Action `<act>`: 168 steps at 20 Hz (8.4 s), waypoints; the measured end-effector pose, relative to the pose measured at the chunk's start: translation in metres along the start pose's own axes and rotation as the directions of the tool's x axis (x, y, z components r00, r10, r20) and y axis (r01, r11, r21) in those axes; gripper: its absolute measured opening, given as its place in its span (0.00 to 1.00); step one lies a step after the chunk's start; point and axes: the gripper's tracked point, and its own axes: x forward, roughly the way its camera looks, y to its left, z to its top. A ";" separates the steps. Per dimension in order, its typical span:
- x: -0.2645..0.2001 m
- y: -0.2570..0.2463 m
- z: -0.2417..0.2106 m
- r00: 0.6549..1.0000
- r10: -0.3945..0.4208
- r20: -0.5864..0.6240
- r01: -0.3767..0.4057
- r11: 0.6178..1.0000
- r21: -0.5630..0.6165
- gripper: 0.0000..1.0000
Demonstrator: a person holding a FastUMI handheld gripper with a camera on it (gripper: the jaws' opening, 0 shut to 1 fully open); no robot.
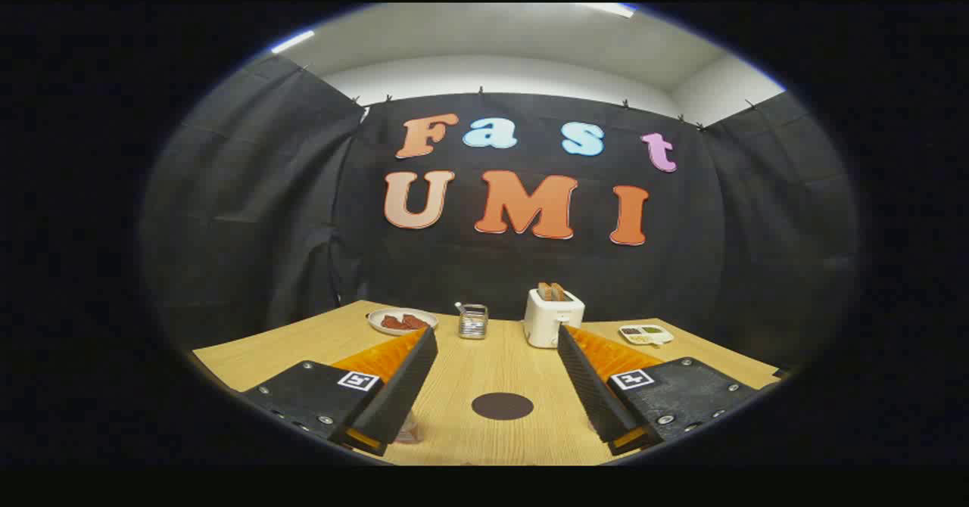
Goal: Take the bottle from table, then pour the juice into the cup, finally place the bottle on the coaster
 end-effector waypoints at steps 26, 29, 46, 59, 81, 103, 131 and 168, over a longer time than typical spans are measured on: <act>-0.036 0.074 -0.011 0.997 0.041 0.064 -0.039 0.999 -0.032 0.95; -0.043 0.078 -0.048 1.000 0.021 0.021 -0.021 1.000 -0.015 0.95; -0.026 0.104 -0.179 0.971 0.093 -0.220 -0.091 0.996 0.017 0.95; -0.008 0.098 -0.143 0.975 0.145 -0.166 -0.118 0.980 0.162 0.77; 0.024 0.010 -0.146 0.983 0.095 -0.155 0.076 0.563 0.823 0.75; 0.027 -0.047 -0.151 0.996 -0.027 -0.084 0.080 -0.139 0.987 0.75; 0.036 -0.064 -0.109 0.995 -0.096 -0.023 -0.024 -0.458 0.889 0.75; 0.056 -0.077 -0.075 0.989 -0.144 0.032 -0.114 -0.605 0.788 0.75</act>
